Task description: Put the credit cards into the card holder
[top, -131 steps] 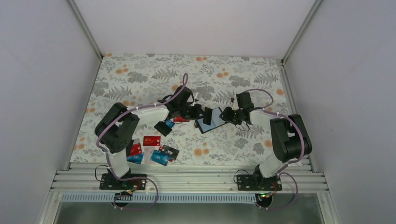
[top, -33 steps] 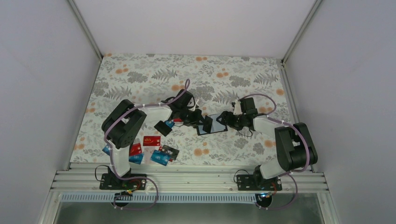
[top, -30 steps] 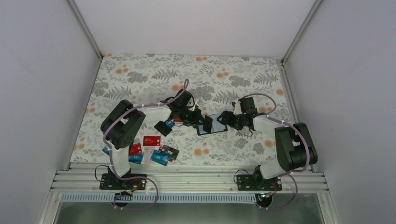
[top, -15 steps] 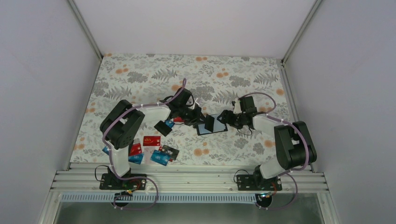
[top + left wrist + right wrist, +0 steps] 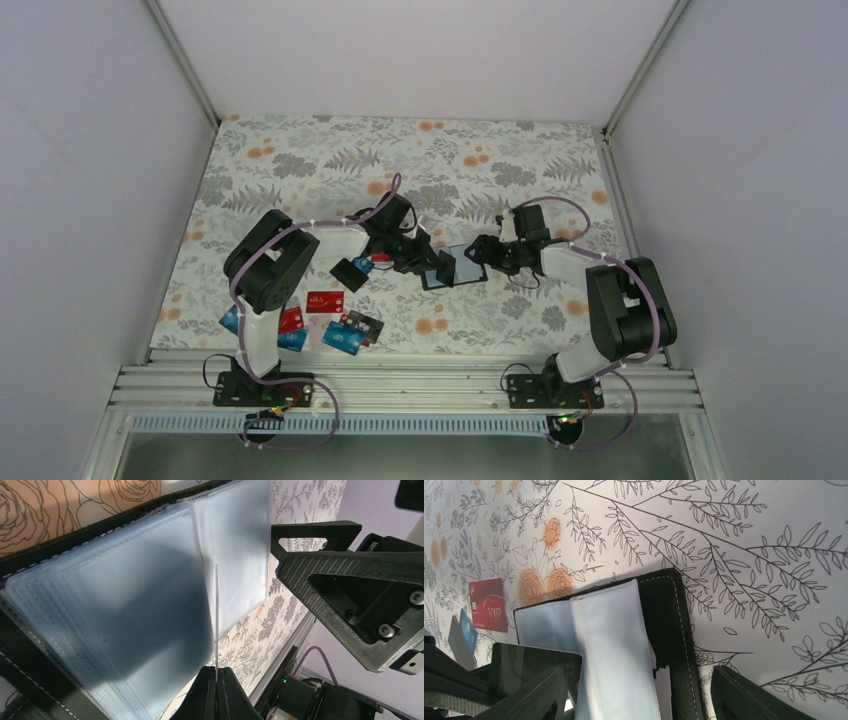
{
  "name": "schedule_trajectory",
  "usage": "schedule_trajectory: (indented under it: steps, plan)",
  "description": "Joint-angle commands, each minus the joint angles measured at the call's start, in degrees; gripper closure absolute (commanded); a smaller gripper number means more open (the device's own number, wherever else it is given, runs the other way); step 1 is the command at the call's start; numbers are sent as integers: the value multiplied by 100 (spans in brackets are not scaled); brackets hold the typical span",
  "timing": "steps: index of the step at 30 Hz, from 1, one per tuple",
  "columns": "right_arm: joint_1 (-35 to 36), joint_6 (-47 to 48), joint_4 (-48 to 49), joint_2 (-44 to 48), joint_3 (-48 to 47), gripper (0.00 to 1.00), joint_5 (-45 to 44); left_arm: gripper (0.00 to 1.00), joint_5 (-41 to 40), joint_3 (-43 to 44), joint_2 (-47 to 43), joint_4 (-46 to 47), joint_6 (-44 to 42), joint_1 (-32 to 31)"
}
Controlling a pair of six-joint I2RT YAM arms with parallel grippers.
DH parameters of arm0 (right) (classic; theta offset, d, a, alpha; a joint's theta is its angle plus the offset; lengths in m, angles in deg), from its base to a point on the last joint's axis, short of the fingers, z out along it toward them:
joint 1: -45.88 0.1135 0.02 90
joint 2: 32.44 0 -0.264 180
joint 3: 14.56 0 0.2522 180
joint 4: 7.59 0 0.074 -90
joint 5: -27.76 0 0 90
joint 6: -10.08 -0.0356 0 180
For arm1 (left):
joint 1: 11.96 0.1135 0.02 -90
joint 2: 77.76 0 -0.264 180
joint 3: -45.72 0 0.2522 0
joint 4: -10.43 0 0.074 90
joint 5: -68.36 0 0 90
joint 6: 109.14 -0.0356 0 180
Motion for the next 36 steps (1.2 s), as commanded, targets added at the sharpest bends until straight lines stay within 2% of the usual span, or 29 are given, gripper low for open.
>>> schedule_trajectory:
  steps: [1, 36]
  plan:
    - [-39, 72, -89, -208, 38, 27, -110, 97, 15, 165, 123, -37, -20, 34]
    - [-36, 166, 56, -657, -32, 30, 150, 98, -215, 454, 500, -4, -167, -1]
